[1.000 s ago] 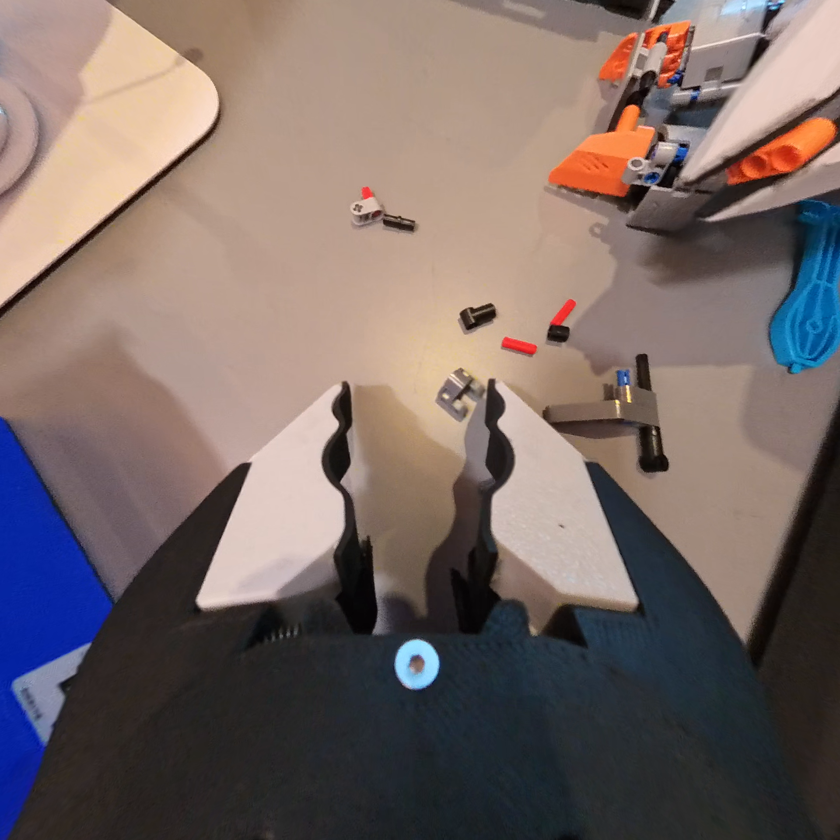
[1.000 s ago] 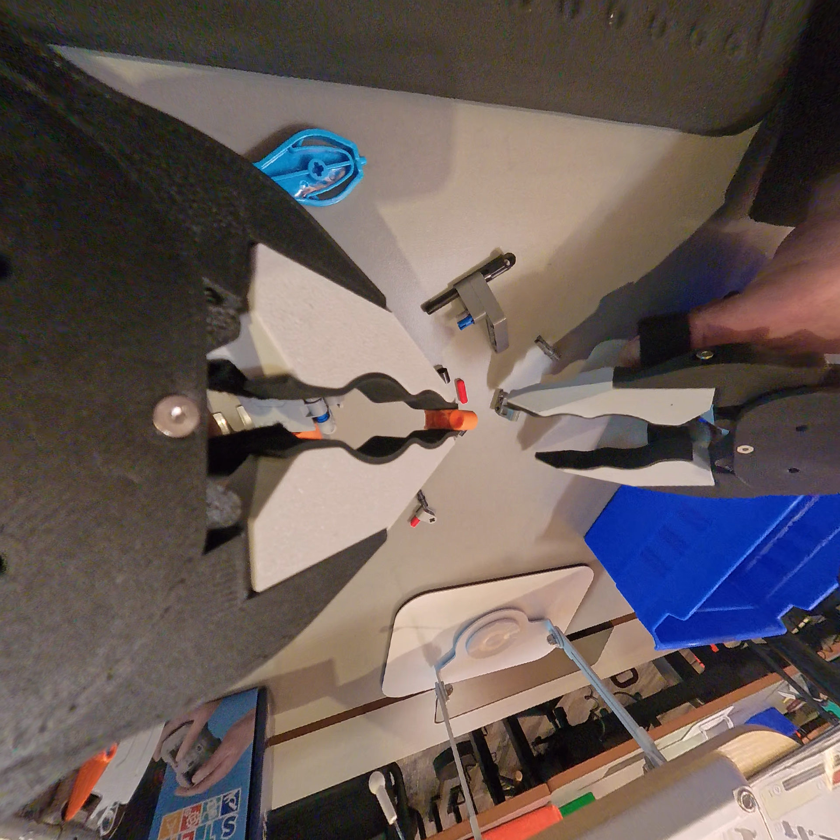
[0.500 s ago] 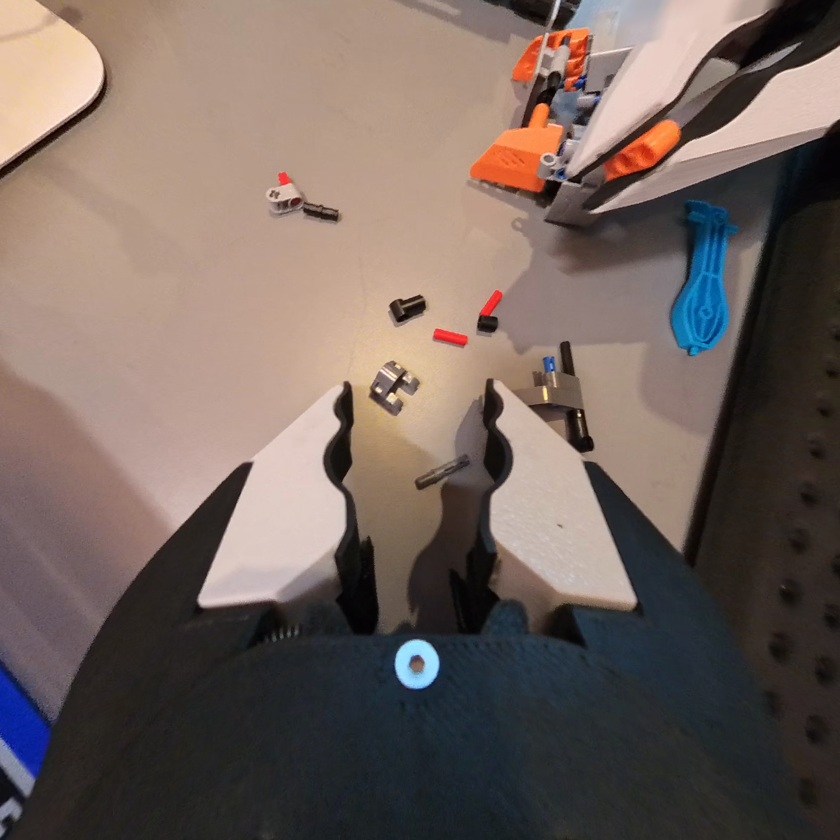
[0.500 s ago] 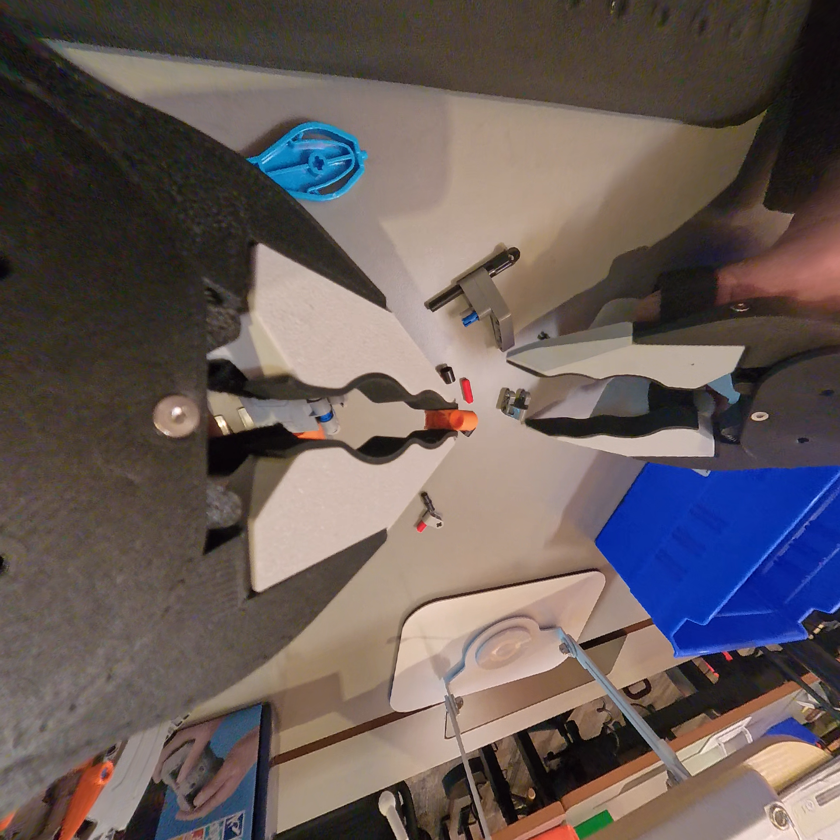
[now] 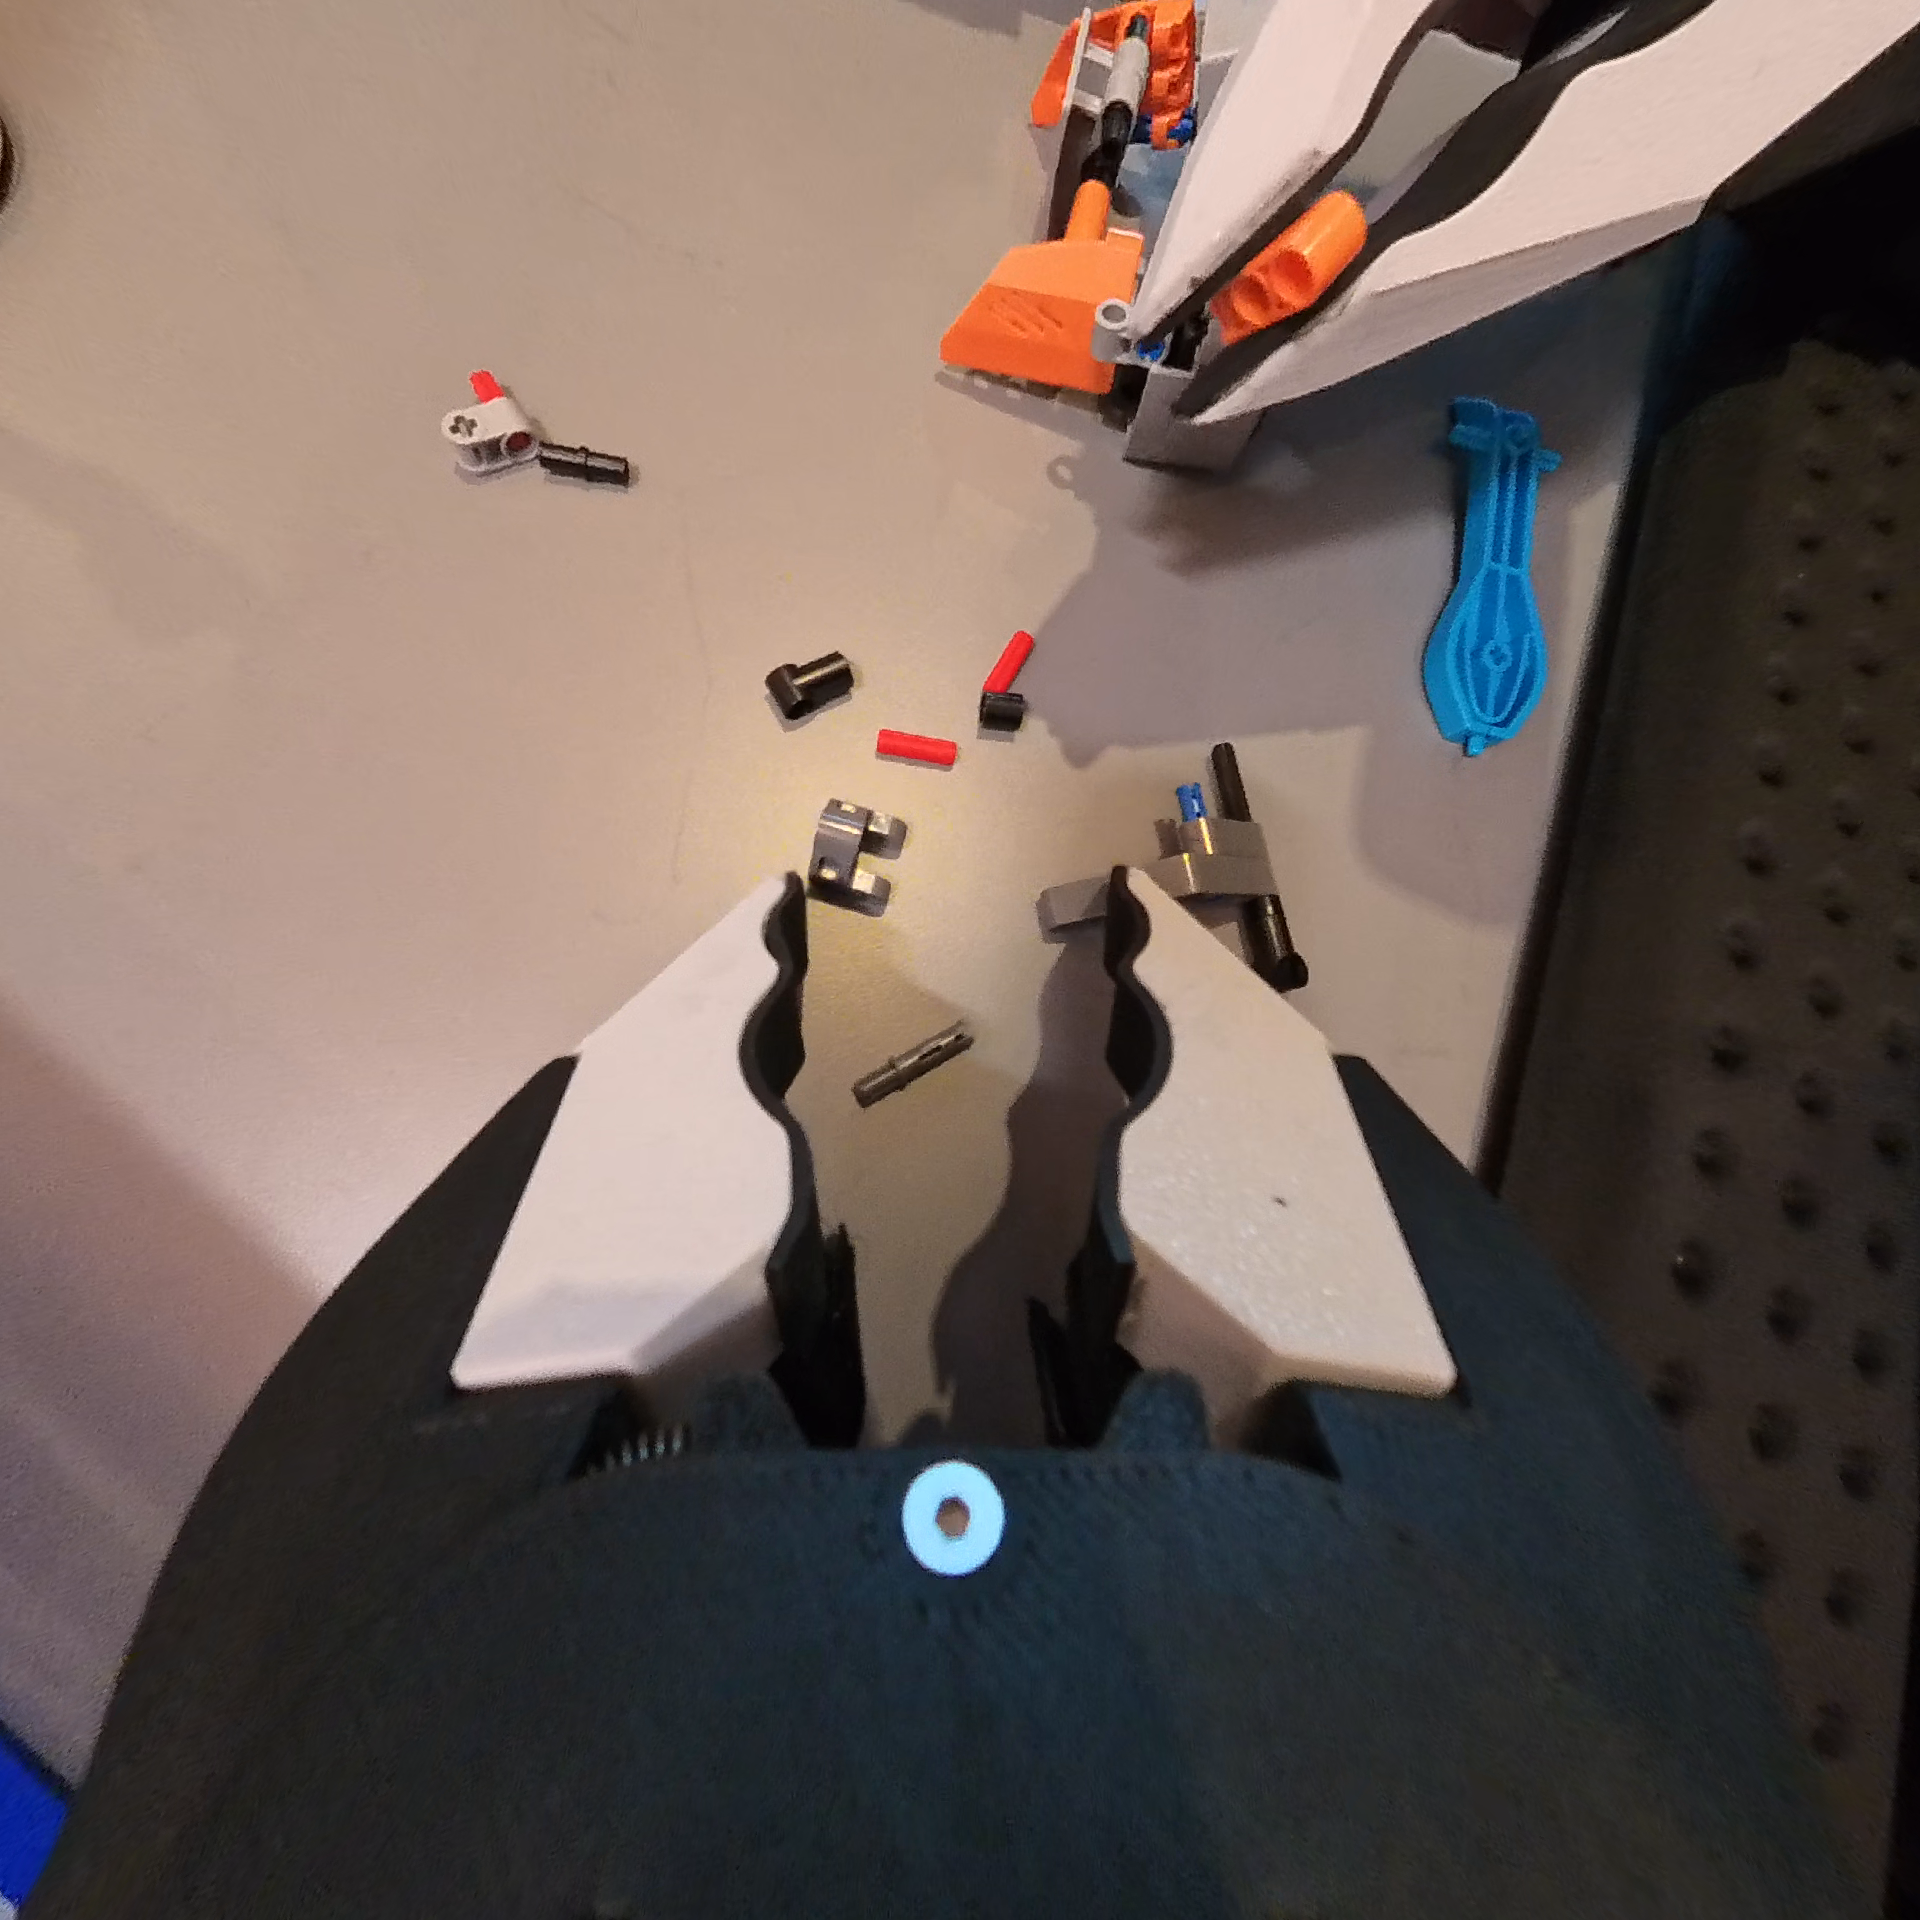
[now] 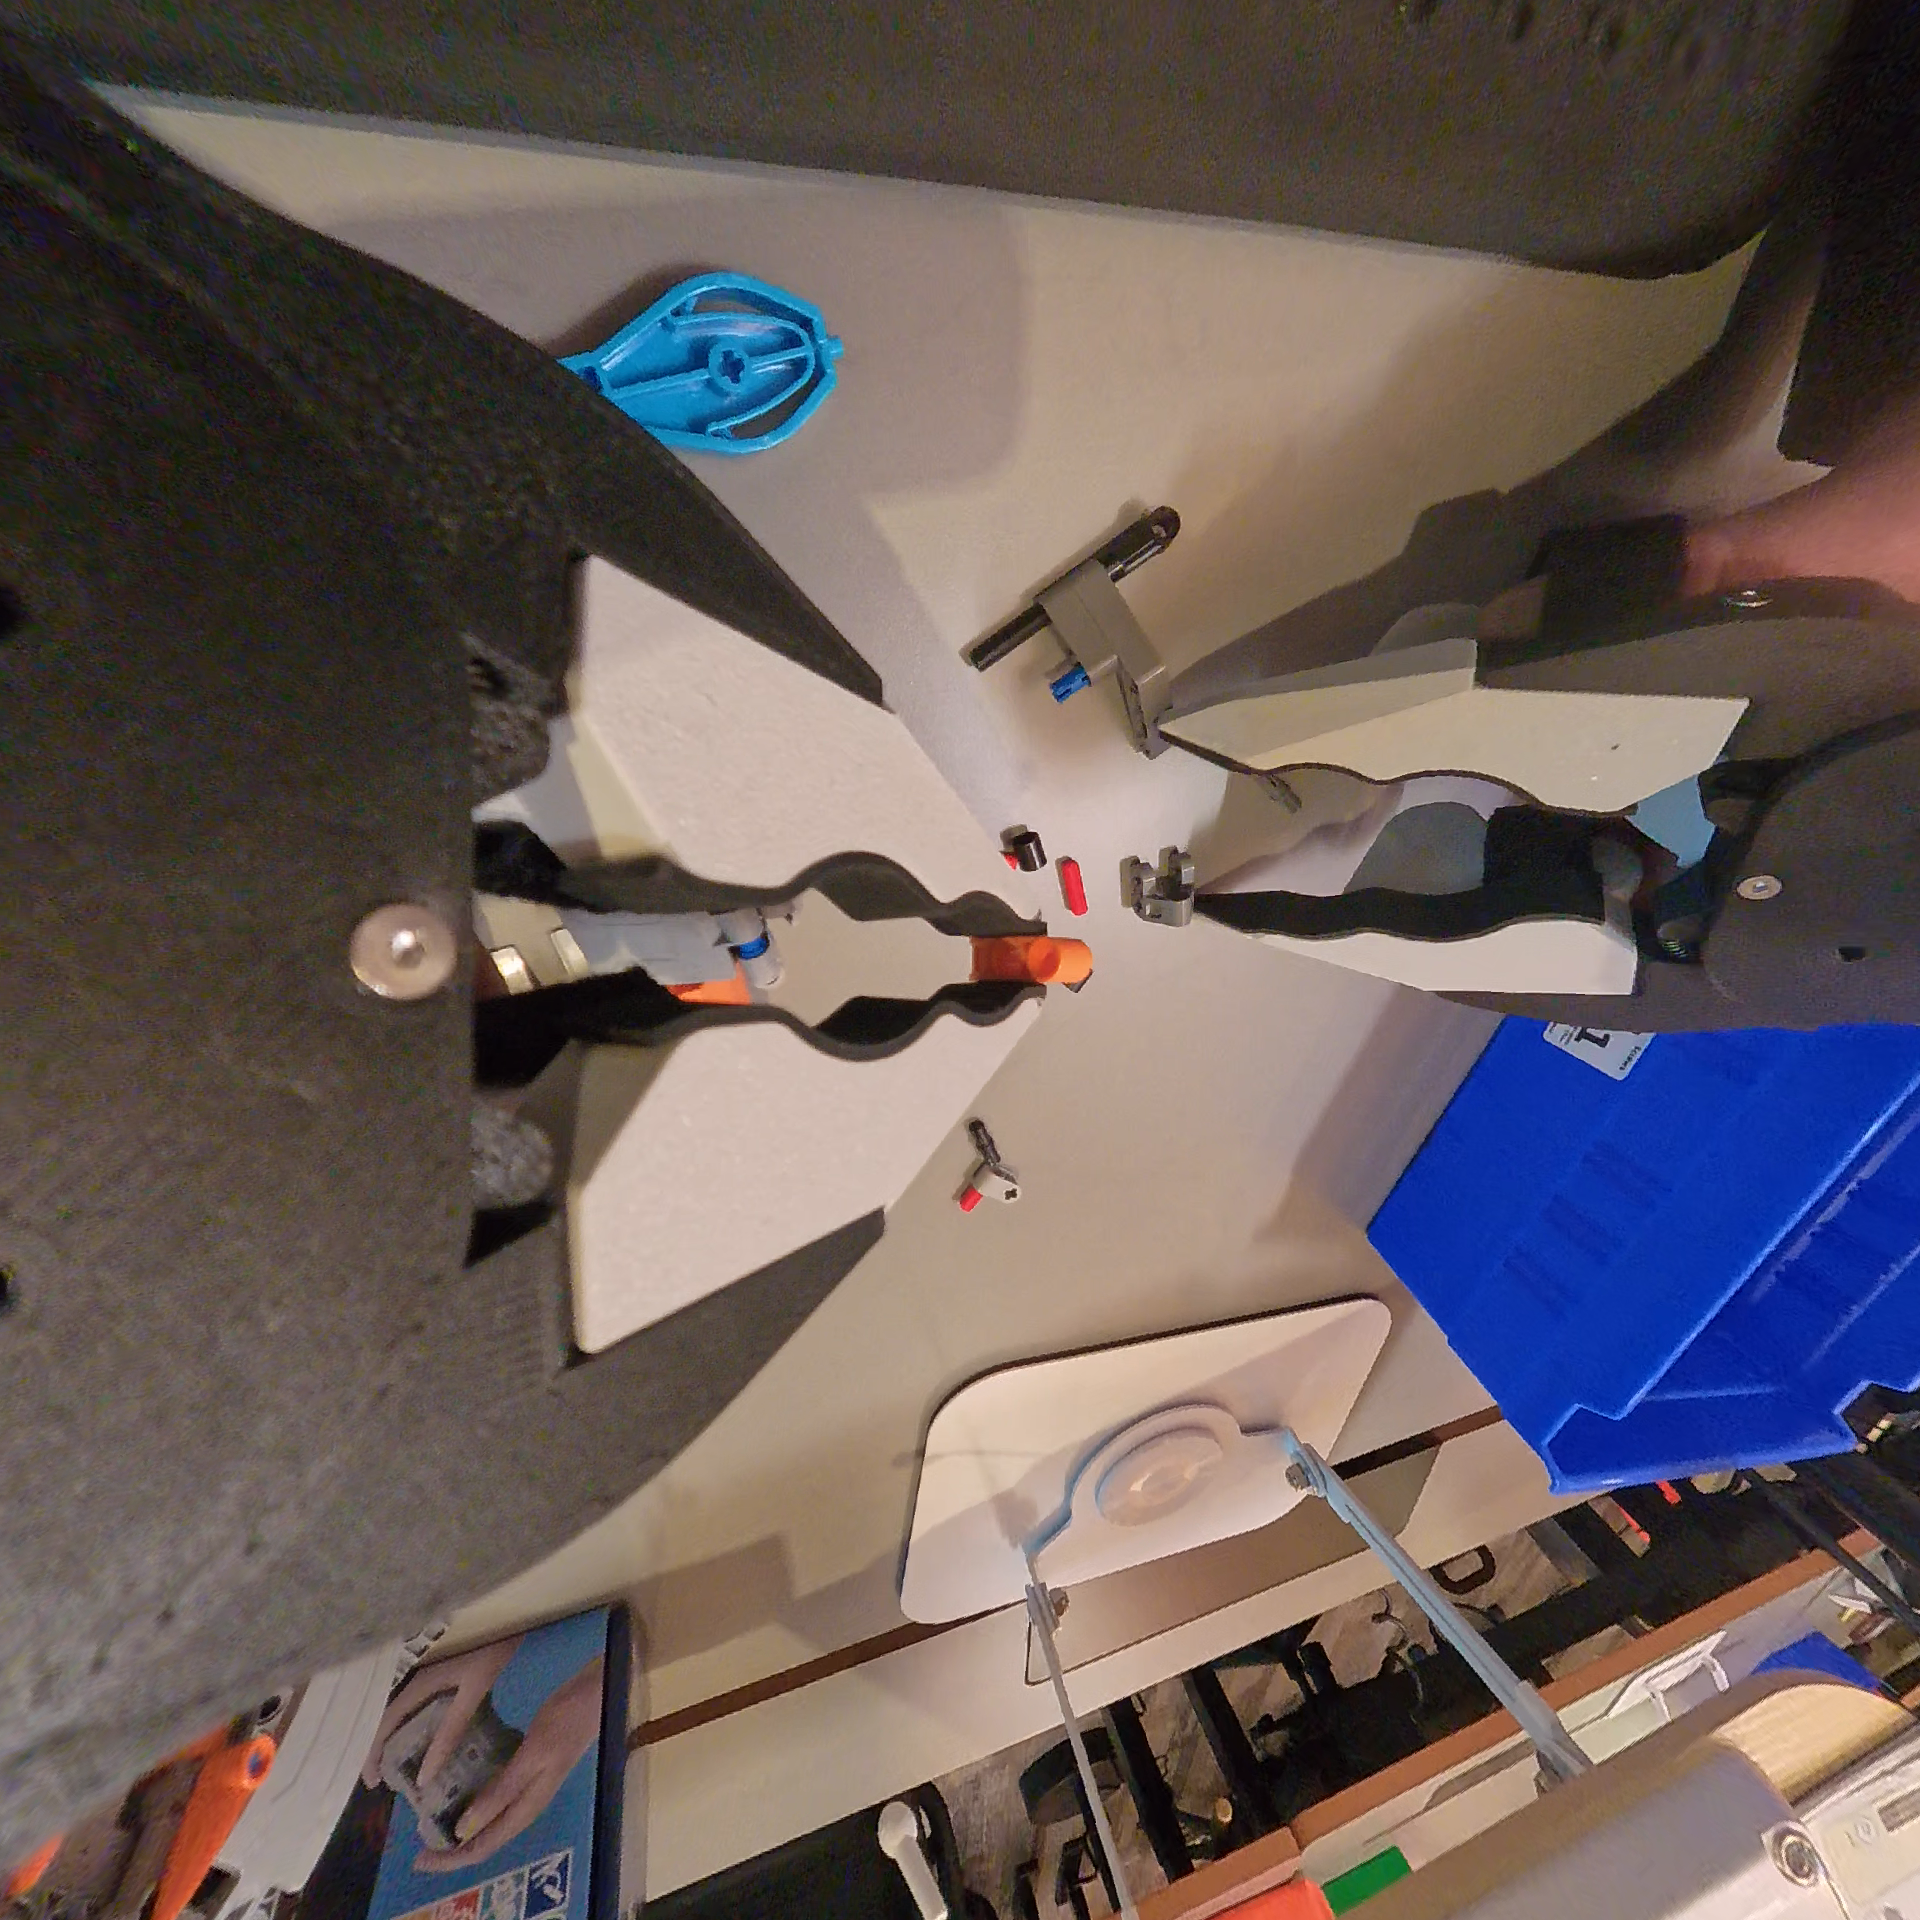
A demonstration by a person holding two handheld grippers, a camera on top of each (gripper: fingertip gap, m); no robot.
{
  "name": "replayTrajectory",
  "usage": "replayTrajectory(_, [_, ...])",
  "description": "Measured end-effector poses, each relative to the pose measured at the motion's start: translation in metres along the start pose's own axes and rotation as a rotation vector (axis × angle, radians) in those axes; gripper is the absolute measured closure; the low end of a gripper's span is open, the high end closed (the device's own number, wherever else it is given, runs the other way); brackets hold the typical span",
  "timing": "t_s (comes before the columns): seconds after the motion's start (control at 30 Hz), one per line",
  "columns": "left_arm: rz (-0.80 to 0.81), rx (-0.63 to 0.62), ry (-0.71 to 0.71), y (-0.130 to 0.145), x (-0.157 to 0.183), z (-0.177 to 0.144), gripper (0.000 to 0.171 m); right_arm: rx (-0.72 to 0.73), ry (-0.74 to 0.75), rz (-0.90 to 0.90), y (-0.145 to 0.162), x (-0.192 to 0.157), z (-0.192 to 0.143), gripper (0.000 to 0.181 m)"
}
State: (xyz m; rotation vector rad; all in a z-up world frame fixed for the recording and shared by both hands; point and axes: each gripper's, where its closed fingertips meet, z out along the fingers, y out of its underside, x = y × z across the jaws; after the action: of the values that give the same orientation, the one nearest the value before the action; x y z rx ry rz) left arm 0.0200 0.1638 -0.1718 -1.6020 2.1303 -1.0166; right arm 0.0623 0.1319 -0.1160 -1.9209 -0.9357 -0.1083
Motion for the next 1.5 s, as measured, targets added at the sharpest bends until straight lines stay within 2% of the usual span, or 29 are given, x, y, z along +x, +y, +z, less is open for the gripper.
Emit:
replayTrajectory(0.97, [0.019, 0.172, -0.08, -0.031, -0.009, -0.016, 0.119, 0.028, 0.002, 0.018, -0.005, 0.002, -0.003, 0.177])
replayTrajectory(1.17, [0.045, 0.226, -0.089, -0.042, -0.006, -0.02, 0.121, 0.078, -0.015, 0.082, -0.01, 0.005, -0.005, 0.177])
replayTrajectory(1.5, [0.138, 0.344, -0.161, -0.067, 0.001, -0.033, 0.124, 0.214, -0.053, 0.306, -0.025, 0.02, -0.012, 0.177])
